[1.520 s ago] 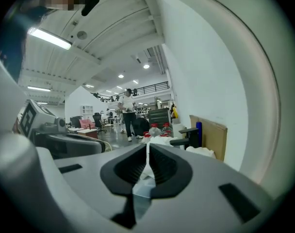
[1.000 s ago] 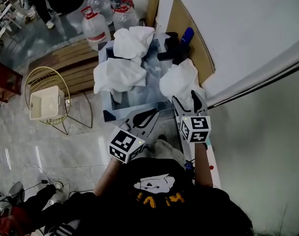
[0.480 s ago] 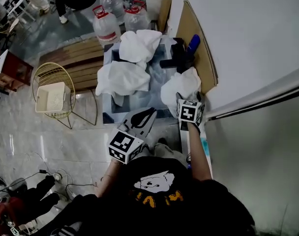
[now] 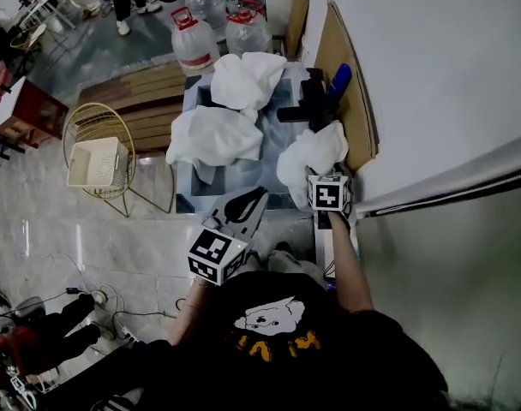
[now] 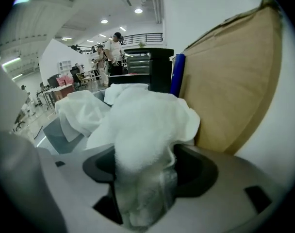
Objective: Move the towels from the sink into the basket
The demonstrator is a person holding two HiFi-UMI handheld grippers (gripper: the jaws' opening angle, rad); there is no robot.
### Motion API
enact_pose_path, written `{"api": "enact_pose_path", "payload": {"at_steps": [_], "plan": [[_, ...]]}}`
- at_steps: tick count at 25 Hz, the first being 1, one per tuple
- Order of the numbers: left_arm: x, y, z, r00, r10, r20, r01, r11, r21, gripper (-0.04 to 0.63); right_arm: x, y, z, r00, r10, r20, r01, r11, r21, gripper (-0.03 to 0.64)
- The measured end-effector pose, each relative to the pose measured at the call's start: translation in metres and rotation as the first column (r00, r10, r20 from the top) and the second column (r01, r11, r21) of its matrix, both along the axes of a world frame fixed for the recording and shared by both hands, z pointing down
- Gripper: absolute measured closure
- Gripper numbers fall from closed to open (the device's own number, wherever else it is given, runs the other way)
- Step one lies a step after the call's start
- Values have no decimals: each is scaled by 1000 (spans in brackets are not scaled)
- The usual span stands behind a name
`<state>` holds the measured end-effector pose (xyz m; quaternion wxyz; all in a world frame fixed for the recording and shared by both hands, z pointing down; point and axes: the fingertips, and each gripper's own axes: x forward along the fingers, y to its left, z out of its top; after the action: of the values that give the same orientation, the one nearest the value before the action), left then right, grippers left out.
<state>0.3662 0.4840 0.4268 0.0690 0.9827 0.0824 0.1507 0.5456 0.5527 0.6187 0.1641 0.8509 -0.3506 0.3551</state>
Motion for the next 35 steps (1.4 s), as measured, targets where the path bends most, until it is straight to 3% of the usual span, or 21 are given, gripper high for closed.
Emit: {"api": "enact_pose_path", "payload": {"at_steps": [4, 7, 16, 19, 23, 30, 35], "plan": [[-1, 0, 0, 1000, -30, 6, 30, 1000, 6, 566, -8, 3, -8, 999, -44, -27, 44, 999, -17, 395], [-3, -3, 0, 998, -59, 9, 59, 998, 11, 566, -18, 6, -22, 995, -87, -44, 88, 996, 21, 460], [-16, -21, -3, 986, -167, 2, 167, 986, 32, 566, -61, -3, -101, 966, -230, -114, 251, 941, 229, 482], [-29, -32, -7, 976, -220, 1, 219, 975, 41, 566, -79, -15, -133, 952, -274, -134, 302, 906, 297, 482], [-51, -50, -9, 955, -297, -2, 297, 954, 45, 566, -106, -42, -167, 919, -360, -160, 394, 836, 382, 482], [-107, -96, -15, 895, -445, -26, 446, 894, 46, 566, -170, -111, -201, 825, -527, -207, 559, 702, 441, 482], [-153, -141, -16, 867, -496, -43, 497, 867, 31, 566, -216, -161, -208, 789, -573, -222, 606, 666, 434, 481]]}}
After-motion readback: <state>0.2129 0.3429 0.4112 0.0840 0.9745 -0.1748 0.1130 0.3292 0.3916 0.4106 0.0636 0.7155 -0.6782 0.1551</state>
